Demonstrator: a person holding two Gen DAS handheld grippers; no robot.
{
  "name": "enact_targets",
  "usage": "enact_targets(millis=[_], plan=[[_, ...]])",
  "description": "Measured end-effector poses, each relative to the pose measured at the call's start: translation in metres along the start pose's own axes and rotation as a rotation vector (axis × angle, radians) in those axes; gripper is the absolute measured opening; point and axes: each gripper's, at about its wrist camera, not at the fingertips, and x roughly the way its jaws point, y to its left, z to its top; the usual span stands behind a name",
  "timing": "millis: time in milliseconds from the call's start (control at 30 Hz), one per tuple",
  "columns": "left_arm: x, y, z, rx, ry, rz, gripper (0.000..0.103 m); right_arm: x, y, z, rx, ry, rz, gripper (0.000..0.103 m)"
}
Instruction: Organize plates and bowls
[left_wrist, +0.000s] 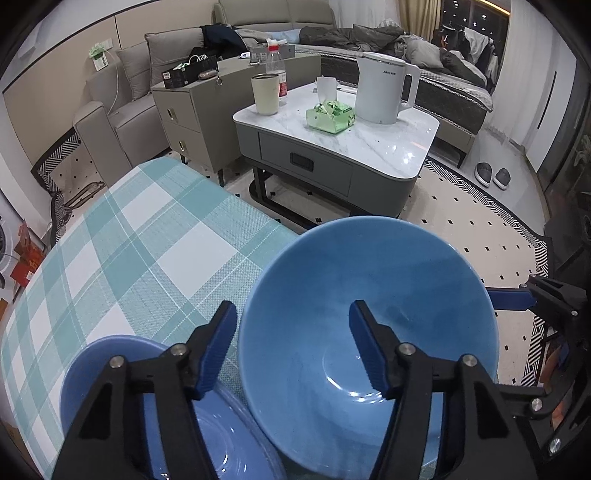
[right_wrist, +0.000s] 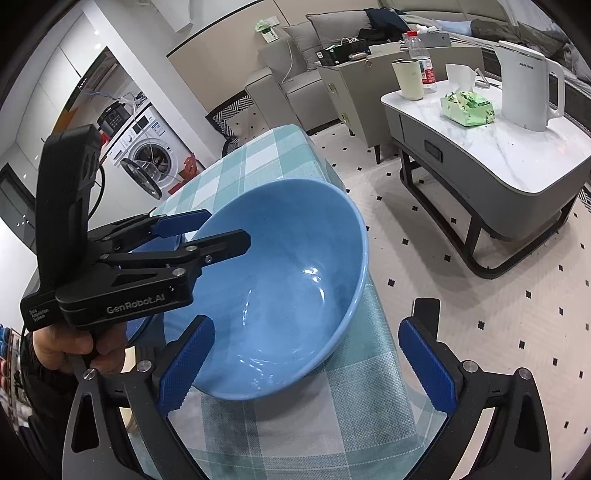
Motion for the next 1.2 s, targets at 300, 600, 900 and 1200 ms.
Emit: enact_targets(millis=[300,600,900,1200], plan=[[-0.002,0.000,-0.005,0.000,0.004,0.013,0.052,0.011,0.007,-0.005,-0.033,0.054,0.005,0.083],[-0.005,-0.006,-0.008,0.006,0.002,0.004,0.047,0.005,0.008,-0.007,-0.056,0.037,-0.028,0.074],[-0.003,-0.008,-0.013,0.026,0.032,0.001,0.047,0.000,0.005,-0.005,-0.057,0.028,-0.027,0.072],[-0.005,-0.006,-0.015,0.029,0.032,0.033,0.032,-0.001,0.006,-0.007,-0.071,0.024,-0.067,0.059]])
